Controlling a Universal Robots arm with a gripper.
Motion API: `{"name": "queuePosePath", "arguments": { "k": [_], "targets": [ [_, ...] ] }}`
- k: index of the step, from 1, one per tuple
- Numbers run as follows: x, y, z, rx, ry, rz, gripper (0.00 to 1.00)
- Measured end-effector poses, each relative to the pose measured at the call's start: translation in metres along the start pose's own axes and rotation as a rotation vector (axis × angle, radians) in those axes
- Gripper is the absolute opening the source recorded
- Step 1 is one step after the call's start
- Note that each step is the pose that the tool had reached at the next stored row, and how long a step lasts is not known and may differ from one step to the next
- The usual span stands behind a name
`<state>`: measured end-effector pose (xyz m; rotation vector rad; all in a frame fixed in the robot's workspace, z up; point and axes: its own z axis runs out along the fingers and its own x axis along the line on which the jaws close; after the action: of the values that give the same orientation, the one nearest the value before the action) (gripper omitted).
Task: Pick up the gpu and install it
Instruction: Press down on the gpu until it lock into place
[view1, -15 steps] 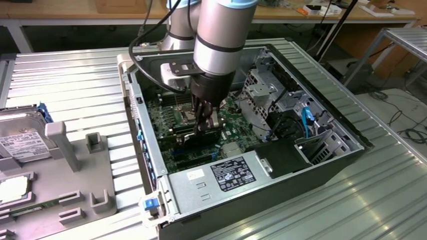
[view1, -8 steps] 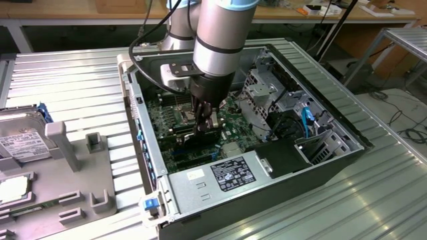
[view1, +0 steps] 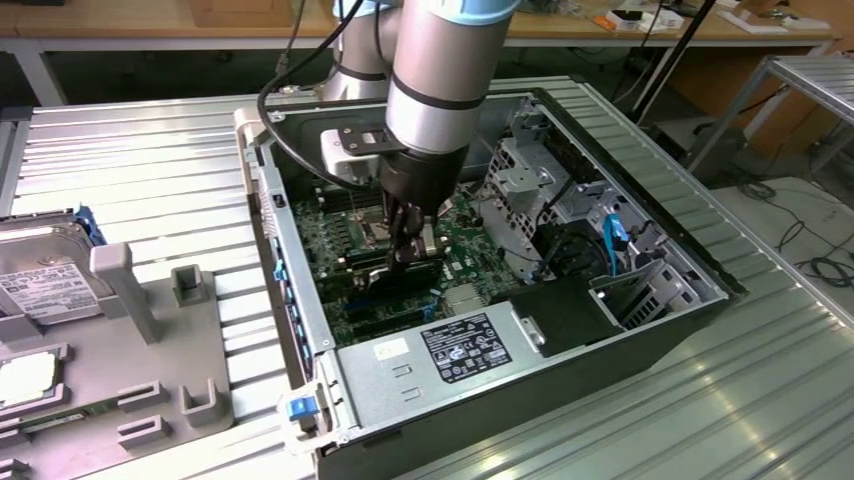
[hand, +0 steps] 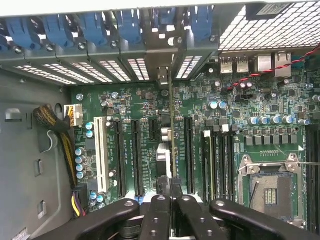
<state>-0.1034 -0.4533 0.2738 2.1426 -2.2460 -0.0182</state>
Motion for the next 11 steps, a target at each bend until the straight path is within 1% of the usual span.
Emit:
{"name": "queuePosePath", "arguments": {
  "k": [3, 5, 8, 10, 11],
  "targets": [
    [-0.001, 0.001, 0.0006, 0.0003, -0.0005, 0.002, 0.11],
    [-0.001, 0.0055, 0.0007, 0.0004, -0.0008, 0.01, 0.11],
    [-0.001, 0.0127, 0.0009, 0.0038, -0.0068, 0.01, 0.11],
    [-0.001, 0.0147, 0.001, 0.0052, -0.0101, 0.01, 0.11],
    [-0.001, 0.0146, 0.001, 0.0053, -0.0106, 0.01, 0.11]
  ]
}}
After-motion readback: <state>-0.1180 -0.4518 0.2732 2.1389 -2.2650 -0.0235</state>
